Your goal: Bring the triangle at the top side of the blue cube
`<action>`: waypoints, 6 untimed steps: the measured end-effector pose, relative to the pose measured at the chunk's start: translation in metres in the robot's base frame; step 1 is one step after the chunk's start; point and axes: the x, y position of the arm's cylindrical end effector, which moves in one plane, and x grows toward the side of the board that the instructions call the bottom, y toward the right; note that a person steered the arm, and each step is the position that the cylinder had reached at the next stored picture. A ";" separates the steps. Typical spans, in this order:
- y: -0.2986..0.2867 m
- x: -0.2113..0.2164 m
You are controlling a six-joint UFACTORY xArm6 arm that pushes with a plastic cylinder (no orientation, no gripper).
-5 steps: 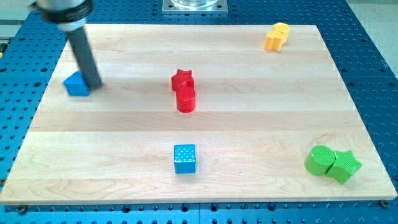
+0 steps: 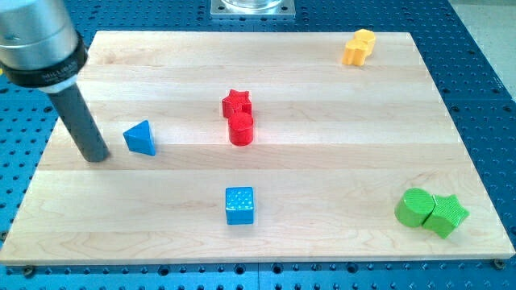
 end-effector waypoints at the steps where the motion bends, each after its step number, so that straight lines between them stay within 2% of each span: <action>1: 0.103 -0.026; 2: 0.150 -0.002; 3: 0.178 -0.004; 4: 0.199 -0.024; 5: 0.229 -0.019; 6: 0.230 0.022</action>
